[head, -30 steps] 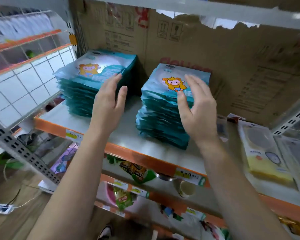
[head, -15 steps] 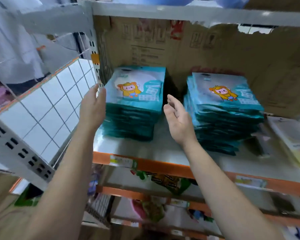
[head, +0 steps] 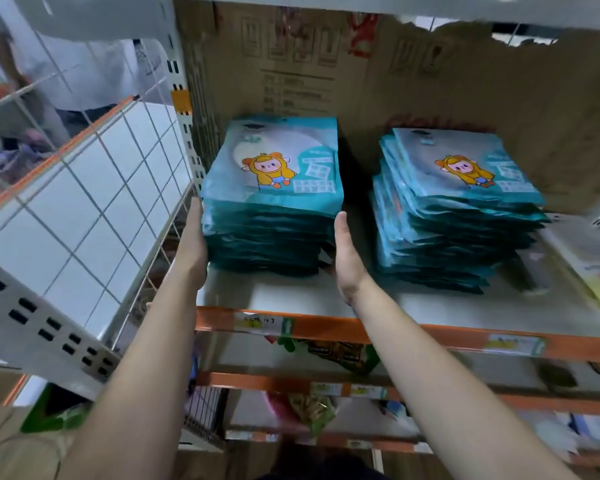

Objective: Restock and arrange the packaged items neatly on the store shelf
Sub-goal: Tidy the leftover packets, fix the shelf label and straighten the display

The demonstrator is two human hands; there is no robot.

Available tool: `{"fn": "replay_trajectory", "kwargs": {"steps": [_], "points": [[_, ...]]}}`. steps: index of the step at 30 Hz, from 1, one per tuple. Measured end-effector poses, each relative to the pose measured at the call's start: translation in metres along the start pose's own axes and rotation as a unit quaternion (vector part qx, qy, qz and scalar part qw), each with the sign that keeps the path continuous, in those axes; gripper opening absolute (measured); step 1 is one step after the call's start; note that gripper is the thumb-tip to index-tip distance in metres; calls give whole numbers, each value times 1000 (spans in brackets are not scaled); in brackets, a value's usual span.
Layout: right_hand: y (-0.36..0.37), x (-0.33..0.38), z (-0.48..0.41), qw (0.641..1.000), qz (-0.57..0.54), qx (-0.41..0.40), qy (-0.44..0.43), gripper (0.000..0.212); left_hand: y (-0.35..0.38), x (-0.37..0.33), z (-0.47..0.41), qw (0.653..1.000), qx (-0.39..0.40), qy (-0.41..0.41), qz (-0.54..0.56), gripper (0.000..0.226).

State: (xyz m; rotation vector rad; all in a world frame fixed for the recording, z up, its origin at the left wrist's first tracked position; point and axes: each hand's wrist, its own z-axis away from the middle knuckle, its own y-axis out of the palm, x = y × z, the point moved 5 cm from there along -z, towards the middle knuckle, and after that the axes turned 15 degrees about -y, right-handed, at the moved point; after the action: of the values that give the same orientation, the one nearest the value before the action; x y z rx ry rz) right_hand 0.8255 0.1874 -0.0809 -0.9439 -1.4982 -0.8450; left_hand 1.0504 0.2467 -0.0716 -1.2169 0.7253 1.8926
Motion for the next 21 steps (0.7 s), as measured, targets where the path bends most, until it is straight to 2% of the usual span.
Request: {"fn": "replay_trajectory", "kwargs": {"steps": [3,7,12,16,19,21], "points": [[0,-4,-2,1000,-28,-7,-3,89,6,4,1,1000,21,6,-9,46],[-15,-3,-4,997,-57,-57,-18,92,23,12,2,999,43,9,-5,38],[-48,-6,0,992,-83,-96,-18,89,56,21,7,998,64,10,-25,45],[-56,0,1,990,-98,-87,-46,67,58,17,7,997,37,17,-71,34],[-58,16,-3,983,-110,-110,-93,60,49,-6,9,990,-35,64,-120,39],[-58,28,-8,976,-120,-128,-130,61,52,-22,14,999,-10,48,-18,47]]}}
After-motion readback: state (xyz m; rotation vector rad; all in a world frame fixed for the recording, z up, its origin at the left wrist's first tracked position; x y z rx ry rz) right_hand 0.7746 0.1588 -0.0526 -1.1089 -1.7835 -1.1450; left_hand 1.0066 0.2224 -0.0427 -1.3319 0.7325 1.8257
